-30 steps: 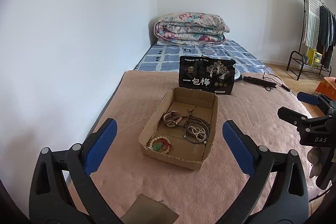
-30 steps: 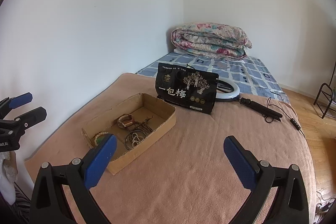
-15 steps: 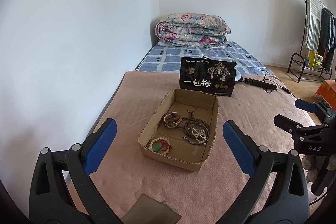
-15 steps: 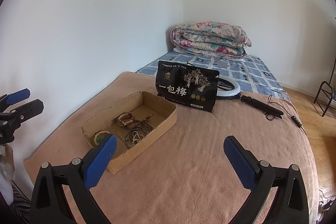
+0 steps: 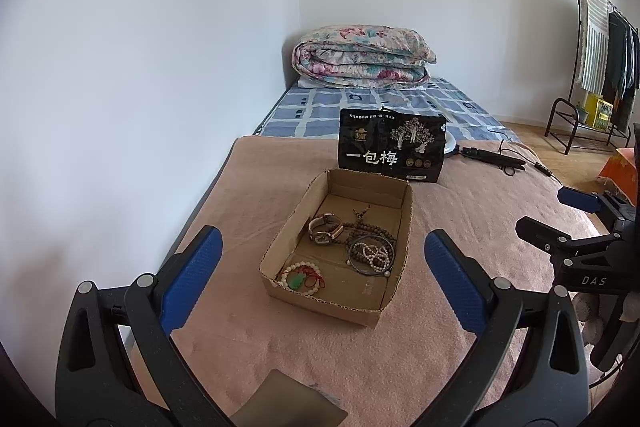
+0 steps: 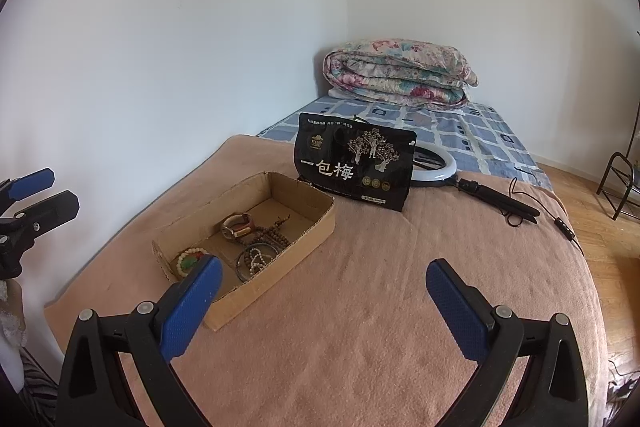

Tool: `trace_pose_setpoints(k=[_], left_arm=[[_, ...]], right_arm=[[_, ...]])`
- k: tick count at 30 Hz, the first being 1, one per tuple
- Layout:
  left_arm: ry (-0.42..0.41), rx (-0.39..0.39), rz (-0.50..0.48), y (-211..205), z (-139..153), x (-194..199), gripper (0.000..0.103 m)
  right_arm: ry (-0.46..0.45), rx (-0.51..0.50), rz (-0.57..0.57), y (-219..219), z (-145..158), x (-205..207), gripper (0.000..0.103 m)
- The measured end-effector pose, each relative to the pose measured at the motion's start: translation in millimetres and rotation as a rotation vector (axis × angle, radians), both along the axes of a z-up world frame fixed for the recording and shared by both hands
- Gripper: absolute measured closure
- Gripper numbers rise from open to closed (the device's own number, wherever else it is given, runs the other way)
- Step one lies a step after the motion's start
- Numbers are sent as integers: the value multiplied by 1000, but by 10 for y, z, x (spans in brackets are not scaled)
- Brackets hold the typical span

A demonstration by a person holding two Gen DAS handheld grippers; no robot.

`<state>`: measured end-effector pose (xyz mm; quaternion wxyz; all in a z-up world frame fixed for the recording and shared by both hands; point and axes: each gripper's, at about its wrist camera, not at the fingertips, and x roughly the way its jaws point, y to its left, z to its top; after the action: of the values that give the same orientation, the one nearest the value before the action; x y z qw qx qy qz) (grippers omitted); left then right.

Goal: Organize jewelry

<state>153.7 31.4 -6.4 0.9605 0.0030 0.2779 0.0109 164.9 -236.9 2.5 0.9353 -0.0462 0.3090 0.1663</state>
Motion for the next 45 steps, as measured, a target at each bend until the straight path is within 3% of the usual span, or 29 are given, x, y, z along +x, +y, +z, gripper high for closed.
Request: trace_pose_setpoints(k=[45], left_arm=[[-6, 6, -4, -75, 24, -36, 0]], right_arm=[[5, -13, 5, 13, 35, -59, 0]])
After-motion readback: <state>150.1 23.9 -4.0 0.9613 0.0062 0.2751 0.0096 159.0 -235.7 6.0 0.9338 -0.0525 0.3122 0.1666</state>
